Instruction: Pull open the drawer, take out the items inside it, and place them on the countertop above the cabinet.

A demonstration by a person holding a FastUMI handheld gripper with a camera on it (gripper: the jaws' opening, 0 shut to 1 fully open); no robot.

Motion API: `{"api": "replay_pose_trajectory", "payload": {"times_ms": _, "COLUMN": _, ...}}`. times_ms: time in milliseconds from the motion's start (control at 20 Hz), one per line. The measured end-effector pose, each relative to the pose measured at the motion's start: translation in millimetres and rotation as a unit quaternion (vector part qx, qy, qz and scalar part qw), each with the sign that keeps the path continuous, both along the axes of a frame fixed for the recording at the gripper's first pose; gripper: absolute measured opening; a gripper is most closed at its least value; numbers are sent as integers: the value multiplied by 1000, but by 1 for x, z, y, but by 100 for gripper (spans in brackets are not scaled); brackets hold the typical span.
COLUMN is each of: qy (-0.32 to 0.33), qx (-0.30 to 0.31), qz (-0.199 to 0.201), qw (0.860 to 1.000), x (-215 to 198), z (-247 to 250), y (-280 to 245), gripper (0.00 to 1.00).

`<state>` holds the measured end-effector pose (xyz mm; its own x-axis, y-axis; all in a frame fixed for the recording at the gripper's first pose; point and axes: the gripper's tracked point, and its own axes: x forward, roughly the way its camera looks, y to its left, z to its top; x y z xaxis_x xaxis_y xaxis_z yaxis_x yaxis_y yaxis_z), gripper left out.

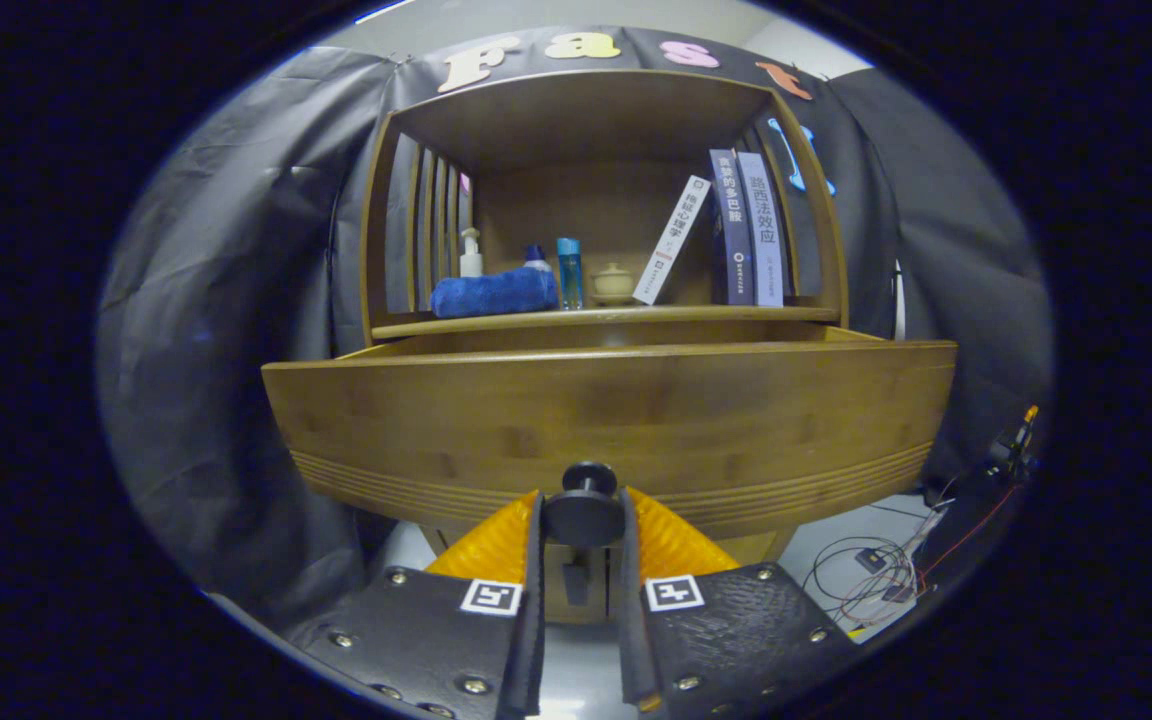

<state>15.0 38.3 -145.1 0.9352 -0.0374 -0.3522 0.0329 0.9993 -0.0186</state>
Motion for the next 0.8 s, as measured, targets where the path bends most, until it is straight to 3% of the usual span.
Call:
{"api": "replay_pose_trajectory", "payload": {"times_ms": 500, "qy": 2, "qx": 5, "qz": -2, "qw": 1000, "x": -21, "z": 1, "y": 1, "gripper": 31}}
{"api": "replay_pose_trajectory", "payload": {"times_ms": 600, "qy": -5, "qx": -6, "qz": -28, "qw": 1000, "x": -34, "z": 5, "y": -10, "gripper": 31}}
{"api": "replay_pose_trajectory", "payload": {"times_ms": 650, "qy": 1, "qx": -1, "qz": -29, "qw": 1000, "x": -88, "z": 21, "y": -8, "gripper": 19}}
{"api": "replay_pose_trajectory", "payload": {"times_ms": 700, "qy": 12, "qx": 1, "qz": -26, "qw": 1000, "x": -48, "z": -4, "y": -12, "gripper": 6}}
{"api": "replay_pose_trajectory", "payload": {"times_ms": 800, "qy": 22, "qx": -17, "qz": -28, "qw": 999, "x": -46, "z": -11, "y": -20, "gripper": 7}}
